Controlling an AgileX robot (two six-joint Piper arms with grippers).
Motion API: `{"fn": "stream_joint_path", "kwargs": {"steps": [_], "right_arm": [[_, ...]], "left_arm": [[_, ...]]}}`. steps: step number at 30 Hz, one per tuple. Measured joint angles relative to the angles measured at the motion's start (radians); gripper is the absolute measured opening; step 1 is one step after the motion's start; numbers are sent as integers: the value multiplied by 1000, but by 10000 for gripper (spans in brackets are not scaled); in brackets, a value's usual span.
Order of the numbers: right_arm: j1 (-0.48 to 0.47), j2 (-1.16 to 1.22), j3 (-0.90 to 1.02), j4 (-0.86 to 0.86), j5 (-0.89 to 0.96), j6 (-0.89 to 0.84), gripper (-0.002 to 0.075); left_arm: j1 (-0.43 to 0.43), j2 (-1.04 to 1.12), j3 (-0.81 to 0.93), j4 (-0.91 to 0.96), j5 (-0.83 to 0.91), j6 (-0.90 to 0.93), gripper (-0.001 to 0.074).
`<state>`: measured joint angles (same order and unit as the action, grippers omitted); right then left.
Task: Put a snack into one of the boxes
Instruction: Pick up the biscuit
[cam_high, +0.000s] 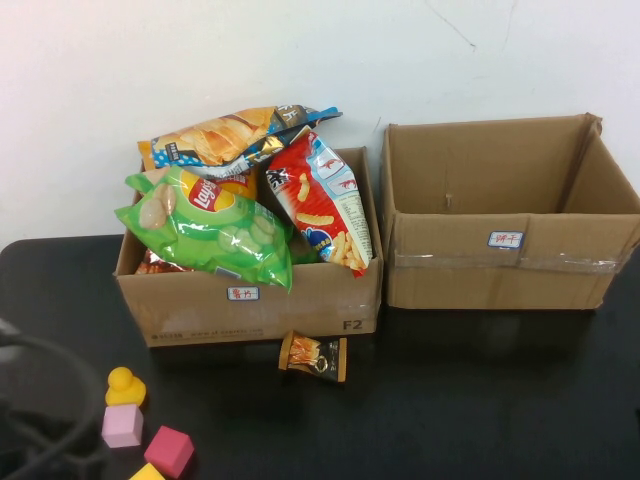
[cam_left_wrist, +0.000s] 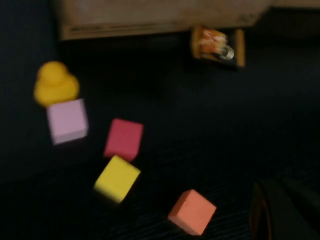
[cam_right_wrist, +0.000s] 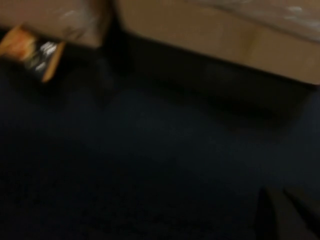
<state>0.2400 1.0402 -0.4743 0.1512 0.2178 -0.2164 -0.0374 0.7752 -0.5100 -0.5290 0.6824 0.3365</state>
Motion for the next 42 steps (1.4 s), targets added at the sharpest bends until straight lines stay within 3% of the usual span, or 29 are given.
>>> {"fn": "stream_joint_path", "kwargs": {"steps": [4, 11, 15, 22, 26, 30, 34, 36, 38, 42], "right_arm": [[73, 0, 0, 23, 14, -8, -1], [87, 0, -29, 83, 45, -12, -1], [92, 0, -53, 92, 66, -19, -1], [92, 0, -55, 88, 73, -19, -1], [92, 0, -55, 69, 63, -19, -1], [92, 0, -55, 67, 42, -19, -1], [92, 0, -55, 65, 42, -19, -1], [92, 0, -55, 65, 42, -19, -1], [92, 0, -55, 65, 42, -19, -1], [92, 0, -55, 65, 42, -19, -1]], "left_arm": [[0, 121, 0, -238, -23, 329, -1], [-46, 321, -33, -524, -20, 574, -1], [-195, 468, -86, -527, -144, 602, -1], [-543, 679, -108, -701, -751, 599, -1], [-639, 787, -136, -786, -935, 620, 11], [-665, 899, -205, -791, -922, 631, 162], [-665, 1003, -289, -831, -899, 631, 455], [-665, 1047, -329, -837, -894, 631, 559], [-665, 1093, -367, -846, -894, 631, 613], [-665, 1166, -429, -887, -928, 631, 631]]}}
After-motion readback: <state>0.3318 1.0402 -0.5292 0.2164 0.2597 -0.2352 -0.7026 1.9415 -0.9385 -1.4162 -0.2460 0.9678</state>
